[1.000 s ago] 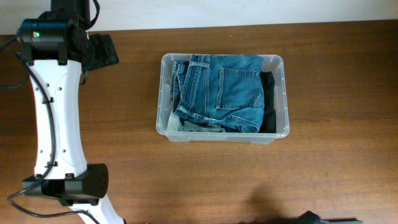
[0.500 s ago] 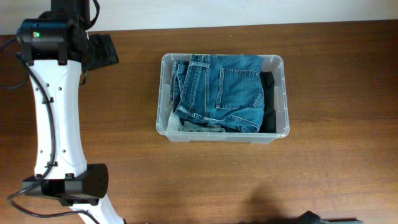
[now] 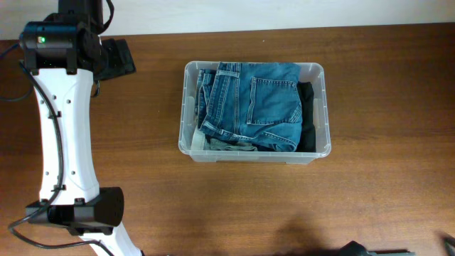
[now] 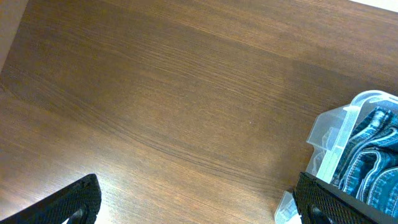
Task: Pack container
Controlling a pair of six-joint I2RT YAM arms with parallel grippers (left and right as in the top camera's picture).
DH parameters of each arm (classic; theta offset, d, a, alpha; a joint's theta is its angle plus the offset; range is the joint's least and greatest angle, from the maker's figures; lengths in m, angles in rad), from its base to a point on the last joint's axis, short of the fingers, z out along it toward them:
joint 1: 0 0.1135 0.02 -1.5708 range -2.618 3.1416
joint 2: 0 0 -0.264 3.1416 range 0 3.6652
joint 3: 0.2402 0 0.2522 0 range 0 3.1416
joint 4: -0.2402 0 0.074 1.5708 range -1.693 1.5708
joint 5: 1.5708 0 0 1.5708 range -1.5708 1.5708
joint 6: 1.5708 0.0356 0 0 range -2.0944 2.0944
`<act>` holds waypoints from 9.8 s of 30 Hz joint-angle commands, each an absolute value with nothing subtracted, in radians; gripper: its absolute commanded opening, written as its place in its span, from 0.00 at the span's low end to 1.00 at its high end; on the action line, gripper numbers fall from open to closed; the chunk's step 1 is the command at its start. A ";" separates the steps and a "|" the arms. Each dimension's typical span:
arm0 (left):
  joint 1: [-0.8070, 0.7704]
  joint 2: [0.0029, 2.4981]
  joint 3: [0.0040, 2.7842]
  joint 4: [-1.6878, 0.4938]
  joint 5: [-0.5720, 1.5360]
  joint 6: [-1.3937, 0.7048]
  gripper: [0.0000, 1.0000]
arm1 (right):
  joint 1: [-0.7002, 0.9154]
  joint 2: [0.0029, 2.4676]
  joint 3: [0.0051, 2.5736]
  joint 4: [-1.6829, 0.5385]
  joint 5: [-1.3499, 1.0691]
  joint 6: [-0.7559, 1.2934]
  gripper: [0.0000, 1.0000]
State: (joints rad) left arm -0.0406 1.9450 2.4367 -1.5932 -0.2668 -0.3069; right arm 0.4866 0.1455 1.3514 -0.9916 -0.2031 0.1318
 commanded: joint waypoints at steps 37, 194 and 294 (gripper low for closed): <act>-0.041 1.942 2.437 -1.595 -0.277 -0.305 0.99 | 0.485 0.142 0.148 -0.002 -0.314 0.250 0.99; -0.041 0.902 2.434 -1.687 -0.134 -0.271 0.99 | -0.118 0.098 0.006 -0.079 -0.014 0.150 0.99; 0.015 0.006 0.046 -0.155 -0.117 0.001 0.99 | -0.118 0.098 0.006 -0.079 -0.014 0.150 0.99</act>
State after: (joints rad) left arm 0.0128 0.0193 0.0551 -0.1555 -0.1276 -0.0181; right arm -0.1101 0.1062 0.0101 -0.0731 -0.0223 0.1539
